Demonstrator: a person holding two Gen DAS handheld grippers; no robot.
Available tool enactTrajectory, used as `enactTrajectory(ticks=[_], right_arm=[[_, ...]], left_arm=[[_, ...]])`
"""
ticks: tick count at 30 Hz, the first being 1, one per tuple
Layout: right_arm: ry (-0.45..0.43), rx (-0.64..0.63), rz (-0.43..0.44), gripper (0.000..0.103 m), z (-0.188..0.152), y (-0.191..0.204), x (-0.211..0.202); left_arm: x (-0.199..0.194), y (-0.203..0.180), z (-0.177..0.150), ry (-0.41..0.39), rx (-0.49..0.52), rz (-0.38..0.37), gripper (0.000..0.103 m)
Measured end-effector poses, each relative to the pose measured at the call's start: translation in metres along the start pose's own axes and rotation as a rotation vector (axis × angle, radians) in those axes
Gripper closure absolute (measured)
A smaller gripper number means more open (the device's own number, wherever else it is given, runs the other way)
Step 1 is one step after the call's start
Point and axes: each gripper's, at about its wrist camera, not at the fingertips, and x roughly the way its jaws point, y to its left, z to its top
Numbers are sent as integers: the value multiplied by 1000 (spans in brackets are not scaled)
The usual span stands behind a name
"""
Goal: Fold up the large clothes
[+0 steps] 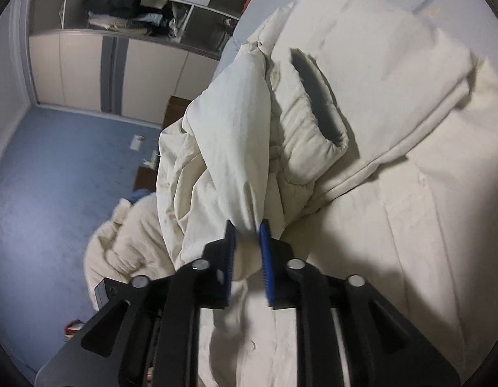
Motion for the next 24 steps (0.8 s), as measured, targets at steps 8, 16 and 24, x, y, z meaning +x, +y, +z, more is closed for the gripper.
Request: enactTrajectory(ticks=[8, 16, 24], right_arm=[[-124, -241, -107, 56, 7, 77, -17], [56, -291, -171, 47, 23, 104, 36], [178, -290, -279, 64, 36, 97, 86]], left_arm=[[-13, 2, 6, -14, 17, -17, 72], [-28, -24, 19, -69, 96, 2, 48], [-16, -34, 42, -49, 145, 50, 70]])
